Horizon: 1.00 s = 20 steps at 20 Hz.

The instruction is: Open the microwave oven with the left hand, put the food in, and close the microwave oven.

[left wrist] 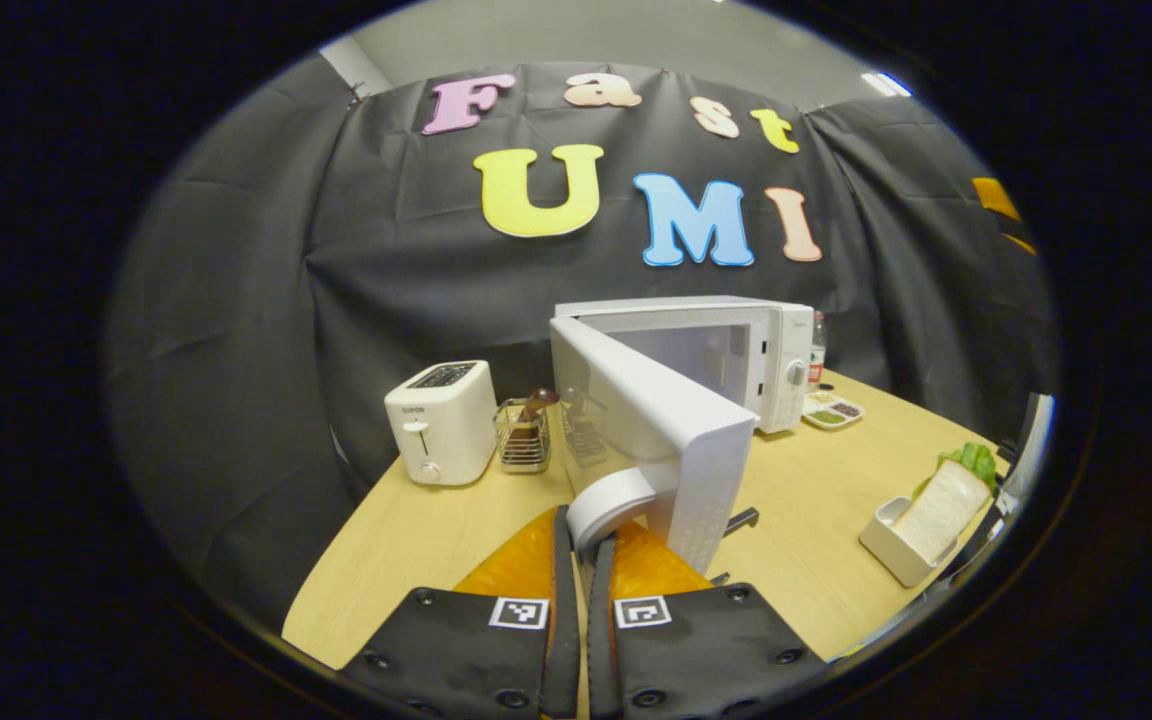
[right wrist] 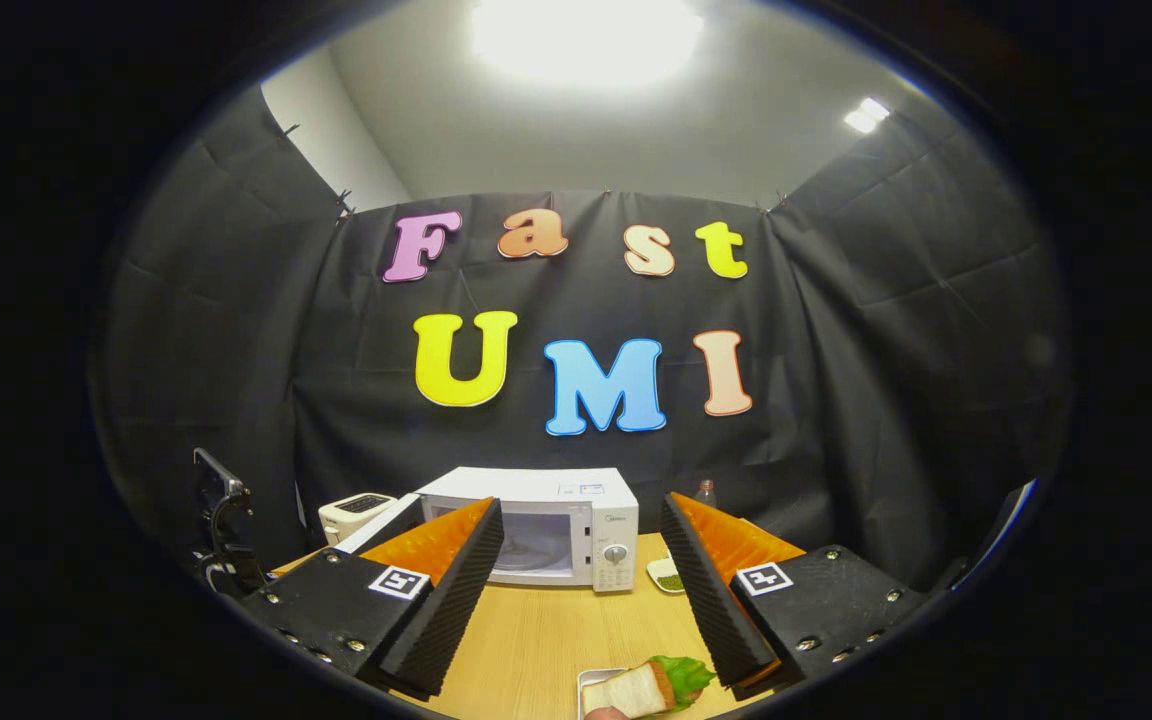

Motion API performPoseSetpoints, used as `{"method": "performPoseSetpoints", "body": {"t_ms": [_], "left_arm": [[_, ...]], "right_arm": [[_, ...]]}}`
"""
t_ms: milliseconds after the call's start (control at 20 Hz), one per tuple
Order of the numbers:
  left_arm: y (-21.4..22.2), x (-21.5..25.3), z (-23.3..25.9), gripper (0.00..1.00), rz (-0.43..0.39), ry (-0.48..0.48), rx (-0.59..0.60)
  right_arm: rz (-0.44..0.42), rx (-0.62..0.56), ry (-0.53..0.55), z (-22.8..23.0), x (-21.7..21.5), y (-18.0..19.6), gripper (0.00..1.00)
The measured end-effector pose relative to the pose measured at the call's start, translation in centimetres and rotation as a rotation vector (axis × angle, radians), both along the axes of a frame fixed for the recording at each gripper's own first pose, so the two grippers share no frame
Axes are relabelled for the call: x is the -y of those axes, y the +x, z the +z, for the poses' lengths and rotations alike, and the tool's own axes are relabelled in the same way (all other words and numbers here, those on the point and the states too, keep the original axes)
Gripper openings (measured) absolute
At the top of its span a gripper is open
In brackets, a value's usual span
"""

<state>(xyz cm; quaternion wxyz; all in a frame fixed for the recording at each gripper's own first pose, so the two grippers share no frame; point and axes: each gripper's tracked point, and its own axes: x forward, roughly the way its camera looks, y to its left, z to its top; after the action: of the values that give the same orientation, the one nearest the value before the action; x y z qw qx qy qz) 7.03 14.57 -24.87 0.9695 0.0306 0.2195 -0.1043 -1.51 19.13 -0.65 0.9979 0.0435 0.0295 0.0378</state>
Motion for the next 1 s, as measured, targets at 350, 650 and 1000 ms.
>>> {"method": "performPoseSetpoints", "body": {"t_ms": [350,650,1000], "left_arm": [[-0.5,-1.0,-0.2,0.17,-0.002,-0.022,-0.016],[-2.7,-2.0,2.7,0.66,0.101,-0.05,0.027],[-4.5,-1.0,10.4,0.96,0.221,-0.077,0.144]], "right_arm": [[-0.015,0.009,-0.041,0.9,0.3,0.2,0.95],[0.065,-0.031,-0.039,-0.5,1.2,1.5,0.96],[0.163,-0.145,-0.007,-4.0,3.0,3.0,0.96]]}}
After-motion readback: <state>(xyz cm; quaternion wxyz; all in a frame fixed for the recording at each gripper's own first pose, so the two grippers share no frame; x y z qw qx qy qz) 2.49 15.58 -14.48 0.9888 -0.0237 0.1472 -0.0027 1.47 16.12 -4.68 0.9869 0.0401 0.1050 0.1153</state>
